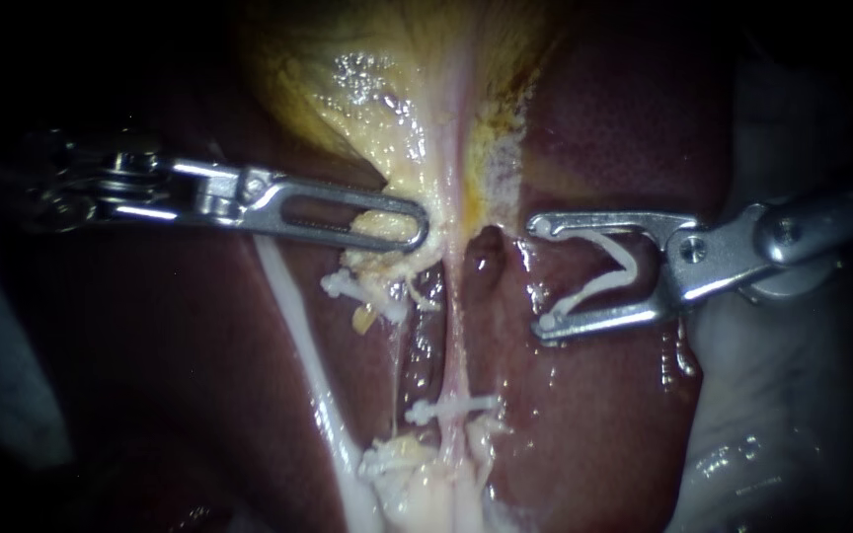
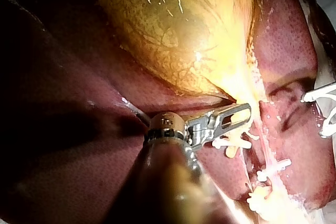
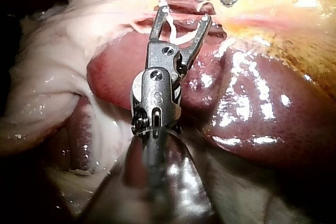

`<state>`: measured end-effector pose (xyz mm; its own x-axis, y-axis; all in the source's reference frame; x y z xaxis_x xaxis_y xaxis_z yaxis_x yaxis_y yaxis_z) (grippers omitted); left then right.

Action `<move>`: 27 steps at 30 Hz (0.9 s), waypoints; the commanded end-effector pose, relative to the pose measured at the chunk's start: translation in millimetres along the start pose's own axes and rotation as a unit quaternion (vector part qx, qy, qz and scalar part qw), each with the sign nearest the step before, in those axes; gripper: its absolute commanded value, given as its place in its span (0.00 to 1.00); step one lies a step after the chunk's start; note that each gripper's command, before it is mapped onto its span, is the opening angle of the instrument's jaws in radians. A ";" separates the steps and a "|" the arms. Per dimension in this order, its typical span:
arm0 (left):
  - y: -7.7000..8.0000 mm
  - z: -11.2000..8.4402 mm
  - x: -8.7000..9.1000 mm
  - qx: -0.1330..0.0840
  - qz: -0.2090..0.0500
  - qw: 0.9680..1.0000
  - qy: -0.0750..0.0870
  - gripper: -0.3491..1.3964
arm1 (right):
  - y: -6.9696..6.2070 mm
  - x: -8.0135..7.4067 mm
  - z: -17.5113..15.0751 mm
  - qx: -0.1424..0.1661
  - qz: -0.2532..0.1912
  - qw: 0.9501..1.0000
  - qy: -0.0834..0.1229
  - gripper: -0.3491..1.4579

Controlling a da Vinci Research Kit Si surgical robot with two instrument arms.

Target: Clipping second clip right tube

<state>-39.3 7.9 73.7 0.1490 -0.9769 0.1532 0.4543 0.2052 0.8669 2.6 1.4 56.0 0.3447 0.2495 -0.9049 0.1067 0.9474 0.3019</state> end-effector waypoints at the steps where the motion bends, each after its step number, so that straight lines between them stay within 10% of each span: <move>1: -0.1 -0.2 0.0 0.000 0.000 1.000 0.000 0.00 | 0.0 0.0 0.0 0.000 0.000 1.000 0.000 0.47; 16: -4.8 -8.8 -2.3 0.001 -0.016 1.000 -0.015 0.00 | -0.2 -0.2 0.8 0.001 -0.001 1.000 0.000 0.47; 27: -5.0 -9.2 -2.2 0.002 -0.018 1.000 -0.019 0.00 | -1.6 -3.0 5.6 0.013 0.066 0.998 -0.008 0.47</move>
<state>-33.8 9.4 64.6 0.1000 -0.9851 0.1400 0.4545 0.1704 0.8743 7.0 -2.3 60.4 0.3777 0.3832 -0.8429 0.0786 0.8938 0.4416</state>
